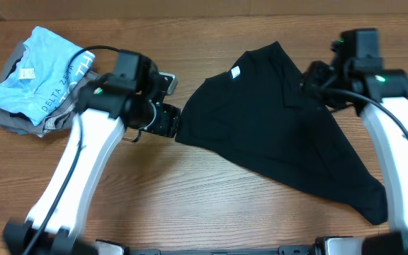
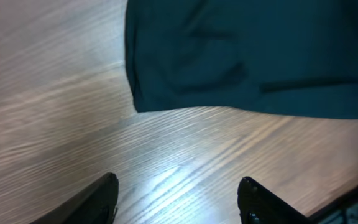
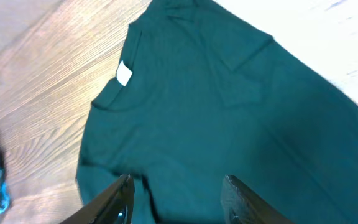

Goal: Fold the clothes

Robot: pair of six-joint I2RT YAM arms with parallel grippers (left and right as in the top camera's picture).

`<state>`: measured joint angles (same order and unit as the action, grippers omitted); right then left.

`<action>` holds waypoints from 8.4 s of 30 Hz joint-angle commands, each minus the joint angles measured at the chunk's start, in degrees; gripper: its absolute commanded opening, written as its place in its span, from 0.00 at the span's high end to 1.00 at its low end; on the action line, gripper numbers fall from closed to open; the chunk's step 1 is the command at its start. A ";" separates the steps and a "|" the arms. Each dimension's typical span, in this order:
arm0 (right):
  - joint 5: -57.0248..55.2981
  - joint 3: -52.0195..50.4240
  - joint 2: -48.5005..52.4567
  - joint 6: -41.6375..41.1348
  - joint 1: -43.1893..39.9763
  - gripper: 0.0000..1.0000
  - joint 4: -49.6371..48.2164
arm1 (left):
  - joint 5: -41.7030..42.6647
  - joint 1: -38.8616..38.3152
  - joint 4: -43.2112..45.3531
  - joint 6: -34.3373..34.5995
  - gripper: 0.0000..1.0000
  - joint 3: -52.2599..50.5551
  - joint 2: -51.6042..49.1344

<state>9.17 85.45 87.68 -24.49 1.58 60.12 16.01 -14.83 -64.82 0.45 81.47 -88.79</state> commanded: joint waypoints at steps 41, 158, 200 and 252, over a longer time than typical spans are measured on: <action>-1.36 -0.24 13.66 15.85 -7.17 0.34 24.02 | -16.06 26.56 5.31 10.29 0.93 -0.52 -29.97; -0.52 -14.53 15.30 11.02 -1.86 0.57 -10.97 | -1.51 6.91 15.17 -1.33 0.45 -14.75 -23.10; -8.11 -17.31 19.58 15.96 -1.53 0.54 -18.58 | -1.33 6.93 15.43 -1.33 0.41 -14.73 -23.10; 7.69 7.45 19.61 13.57 -25.11 0.39 6.03 | -0.94 6.93 13.11 -1.33 0.42 -13.07 -23.06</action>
<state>4.67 92.53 107.63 -15.92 -25.76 62.70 15.66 -7.86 -50.33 -0.40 67.72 -109.12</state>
